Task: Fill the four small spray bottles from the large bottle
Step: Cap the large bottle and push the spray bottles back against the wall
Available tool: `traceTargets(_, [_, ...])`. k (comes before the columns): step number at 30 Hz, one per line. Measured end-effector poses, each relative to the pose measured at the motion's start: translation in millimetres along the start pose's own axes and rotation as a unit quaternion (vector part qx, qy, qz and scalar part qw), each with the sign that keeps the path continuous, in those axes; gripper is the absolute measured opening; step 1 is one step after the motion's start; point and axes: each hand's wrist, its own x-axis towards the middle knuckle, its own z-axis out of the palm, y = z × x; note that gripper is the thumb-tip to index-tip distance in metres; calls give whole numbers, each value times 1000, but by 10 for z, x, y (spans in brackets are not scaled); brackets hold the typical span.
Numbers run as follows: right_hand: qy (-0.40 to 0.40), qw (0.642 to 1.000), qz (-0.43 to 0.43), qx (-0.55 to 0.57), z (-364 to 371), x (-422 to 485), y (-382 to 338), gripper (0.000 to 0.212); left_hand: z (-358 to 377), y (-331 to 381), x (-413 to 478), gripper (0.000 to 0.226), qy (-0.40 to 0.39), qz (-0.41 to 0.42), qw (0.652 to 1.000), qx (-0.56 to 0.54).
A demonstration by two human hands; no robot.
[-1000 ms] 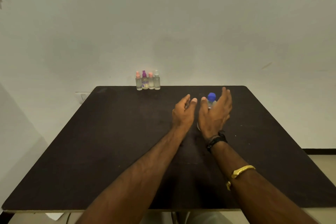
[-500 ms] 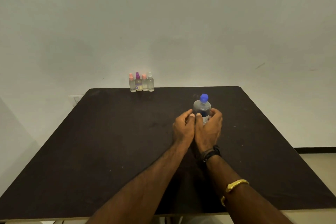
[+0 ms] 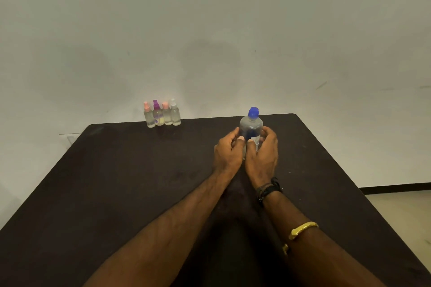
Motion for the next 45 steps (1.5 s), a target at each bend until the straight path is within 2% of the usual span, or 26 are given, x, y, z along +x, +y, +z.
traceTargets(5, [-26,999,-21,15,84,372,110,51,96,-15,356,45,-64,34,997,19])
traceTargets(11, [-53,998,-26,12,236,832,245,58,275,-190,849,59,-112,23,993,30])
traceTargets(16, [-83,996,-12,-7,391,1165,374,56,407,-294,1232,57,-152,-18,988,26])
traceTargets(22, [-98,995,-1,-11,535,1399,521,56,529,-455,1513,56,-168,-35,985,36])
traceTargets(27, [-103,995,-2,-14,625,1513,605,57,607,-530,1623,44,-163,-67,984,2])
traceTargets(38, [-131,989,-40,-57,726,1771,837,58,720,-645,1887,39,-181,-61,982,2])
traceTargets(41, [-132,988,-35,-66,722,1783,894,56,681,-611,1863,48,-187,-34,981,40])
traceTargets(45, [-126,989,-32,-68,729,1743,940,56,632,-616,1815,76,-200,23,974,107])
